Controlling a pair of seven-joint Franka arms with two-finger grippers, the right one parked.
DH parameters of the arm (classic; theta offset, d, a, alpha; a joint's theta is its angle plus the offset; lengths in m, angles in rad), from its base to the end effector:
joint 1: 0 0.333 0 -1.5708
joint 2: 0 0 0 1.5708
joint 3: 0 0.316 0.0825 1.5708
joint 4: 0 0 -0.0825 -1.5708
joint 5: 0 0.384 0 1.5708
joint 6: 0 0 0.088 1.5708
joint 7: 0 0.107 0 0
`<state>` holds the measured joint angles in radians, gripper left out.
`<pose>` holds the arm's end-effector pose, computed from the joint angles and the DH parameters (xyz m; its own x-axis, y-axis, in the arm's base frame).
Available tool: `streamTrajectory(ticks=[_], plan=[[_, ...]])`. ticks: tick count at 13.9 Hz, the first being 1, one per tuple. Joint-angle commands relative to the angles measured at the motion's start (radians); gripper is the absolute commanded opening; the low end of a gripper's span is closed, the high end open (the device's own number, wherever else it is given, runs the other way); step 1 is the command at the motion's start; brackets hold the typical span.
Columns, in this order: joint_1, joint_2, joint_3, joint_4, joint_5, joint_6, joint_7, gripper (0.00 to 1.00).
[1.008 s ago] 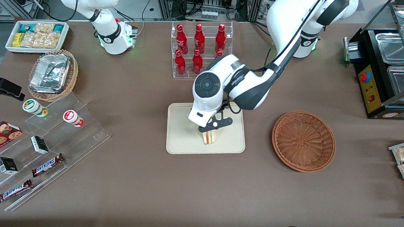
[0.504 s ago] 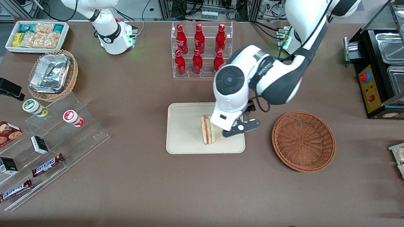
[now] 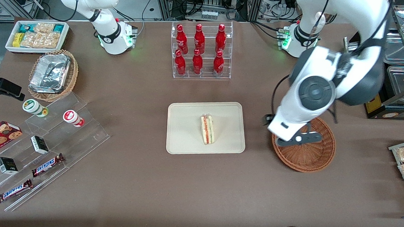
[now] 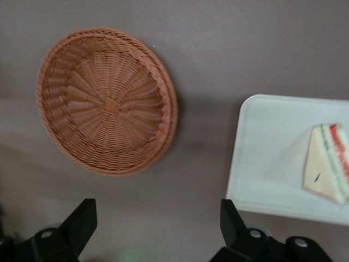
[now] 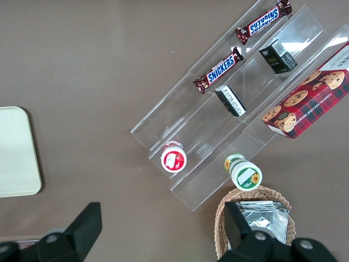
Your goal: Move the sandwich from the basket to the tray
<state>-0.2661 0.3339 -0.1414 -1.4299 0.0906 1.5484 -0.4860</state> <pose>0.5933 -0.2321 0.4903 0.9825 0.0840 -0.1661 0.0615 -0.9888 -0.1361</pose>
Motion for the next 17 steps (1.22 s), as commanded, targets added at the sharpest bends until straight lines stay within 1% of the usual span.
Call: streamTrajectory(ticks=[1, 2, 3, 5, 8, 11, 14, 17], plan=[[0.079, -0.137, -0.006, -0.107, -0.017, -0.052, 0.228, 1.00], [0.112, -0.166, -0.007, -0.109, -0.020, -0.074, 0.307, 1.00], [0.160, -0.188, -0.010, -0.112, -0.044, -0.085, 0.381, 1.00], [0.185, -0.219, -0.001, -0.101, -0.058, -0.138, 0.502, 1.00], [0.220, -0.275, 0.011, -0.101, -0.061, -0.169, 0.549, 1.00], [0.223, -0.302, 0.055, -0.081, -0.074, -0.214, 0.616, 1.00], [0.223, -0.312, 0.109, -0.081, -0.112, -0.226, 0.626, 1.00], [0.223, -0.312, 0.112, -0.089, -0.126, -0.217, 0.624, 1.00]])
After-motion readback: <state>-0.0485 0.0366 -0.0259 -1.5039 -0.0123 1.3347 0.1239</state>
